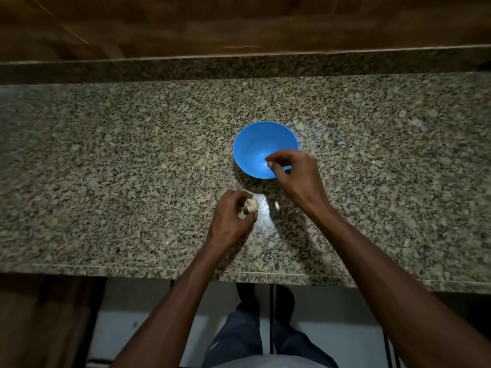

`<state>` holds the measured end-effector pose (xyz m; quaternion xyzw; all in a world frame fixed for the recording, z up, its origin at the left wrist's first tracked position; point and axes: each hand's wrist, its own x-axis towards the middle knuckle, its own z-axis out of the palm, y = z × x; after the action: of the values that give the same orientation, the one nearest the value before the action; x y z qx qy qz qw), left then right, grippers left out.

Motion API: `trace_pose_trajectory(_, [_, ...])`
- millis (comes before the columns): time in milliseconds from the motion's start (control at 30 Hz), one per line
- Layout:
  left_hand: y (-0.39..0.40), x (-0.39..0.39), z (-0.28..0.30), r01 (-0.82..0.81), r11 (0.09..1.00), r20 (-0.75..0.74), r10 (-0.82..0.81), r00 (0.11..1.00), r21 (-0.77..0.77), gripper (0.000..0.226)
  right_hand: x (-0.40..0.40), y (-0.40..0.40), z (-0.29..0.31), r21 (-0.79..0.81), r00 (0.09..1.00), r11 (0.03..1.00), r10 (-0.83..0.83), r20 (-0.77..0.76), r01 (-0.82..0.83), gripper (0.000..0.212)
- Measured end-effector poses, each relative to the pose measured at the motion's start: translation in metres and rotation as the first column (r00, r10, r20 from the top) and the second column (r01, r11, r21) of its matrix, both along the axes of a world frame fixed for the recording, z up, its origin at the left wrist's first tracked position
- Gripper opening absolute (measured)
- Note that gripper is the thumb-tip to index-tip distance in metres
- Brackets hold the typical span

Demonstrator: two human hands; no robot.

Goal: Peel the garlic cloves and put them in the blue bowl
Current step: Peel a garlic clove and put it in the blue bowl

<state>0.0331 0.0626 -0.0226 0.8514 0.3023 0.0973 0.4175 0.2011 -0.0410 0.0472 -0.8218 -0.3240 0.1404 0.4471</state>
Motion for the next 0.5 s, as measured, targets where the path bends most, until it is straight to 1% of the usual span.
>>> trace_pose_trajectory(67, [-0.001, -0.001, 0.011, -0.028, 0.996, 0.034, 0.031, 0.999, -0.080, 0.031, -0.020, -0.016, -0.001, 0.048, 0.988, 0.999, 0.012, -0.155, -0.004, 0.016])
trace_pose_trajectory(133, [-0.002, -0.001, 0.022, -0.017, 0.994, 0.061, 0.023, 0.998, -0.110, 0.030, -0.038, -0.031, -0.013, 0.034, 0.957, 0.998, 0.055, -0.284, -0.047, 0.023])
trace_pose_trajectory(167, [-0.003, -0.002, 0.027, -0.004, 0.994, 0.073, 0.012, 0.997, -0.113, 0.029, -0.044, -0.037, -0.018, 0.034, 0.925, 0.997, 0.083, -0.370, -0.076, 0.028])
trace_pose_trajectory(233, [-0.005, -0.004, 0.033, 0.021, 0.995, 0.084, -0.013, 0.996, -0.098, 0.027, -0.052, -0.044, -0.029, 0.102, 0.809, 0.990, 0.142, -0.570, -0.102, 0.038])
trace_pose_trajectory(267, [-0.006, -0.004, 0.035, 0.039, 0.996, 0.080, -0.032, 0.996, -0.083, 0.028, -0.054, -0.047, -0.033, 0.147, 0.751, 0.985, 0.163, -0.640, -0.088, 0.040])
trace_pose_trajectory(333, [-0.008, -0.006, 0.039, 0.050, 0.993, 0.074, -0.042, 0.996, -0.106, 0.034, -0.055, -0.050, -0.038, 0.197, 0.683, 0.980, 0.159, -0.713, -0.023, 0.039])
trace_pose_trajectory(400, [-0.012, -0.009, 0.040, 0.011, 0.982, 0.087, 0.005, 0.996, -0.191, 0.042, -0.054, -0.053, -0.041, 0.231, 0.615, 0.972, 0.160, -0.772, 0.036, 0.035])
trace_pose_trajectory(433, [-0.015, -0.010, 0.040, -0.008, 0.976, 0.101, 0.030, 0.994, -0.216, 0.041, -0.053, -0.055, -0.043, 0.245, 0.585, 0.968, 0.167, -0.794, 0.056, 0.034])
trace_pose_trajectory(500, [-0.021, -0.012, 0.039, -0.055, 0.975, 0.130, 0.085, 0.988, -0.216, 0.029, -0.052, -0.056, -0.045, 0.250, 0.551, 0.964, 0.162, -0.819, 0.087, 0.035])
